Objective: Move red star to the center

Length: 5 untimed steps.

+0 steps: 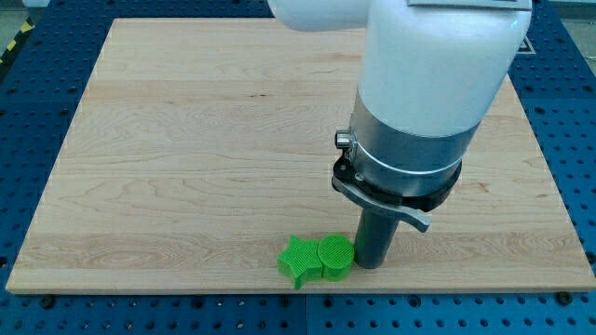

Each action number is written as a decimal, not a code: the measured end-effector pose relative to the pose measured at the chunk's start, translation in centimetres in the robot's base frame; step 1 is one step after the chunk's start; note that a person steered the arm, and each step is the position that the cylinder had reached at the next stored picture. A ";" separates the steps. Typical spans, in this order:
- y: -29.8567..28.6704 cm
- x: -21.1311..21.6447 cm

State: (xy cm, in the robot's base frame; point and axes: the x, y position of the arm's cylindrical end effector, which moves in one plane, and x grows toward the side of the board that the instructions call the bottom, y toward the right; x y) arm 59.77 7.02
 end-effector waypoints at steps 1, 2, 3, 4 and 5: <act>5.7 0.0; 10.3 0.0; 13.1 -0.1; 14.5 -2.2; 17.3 -6.2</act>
State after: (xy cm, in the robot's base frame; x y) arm 53.59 24.31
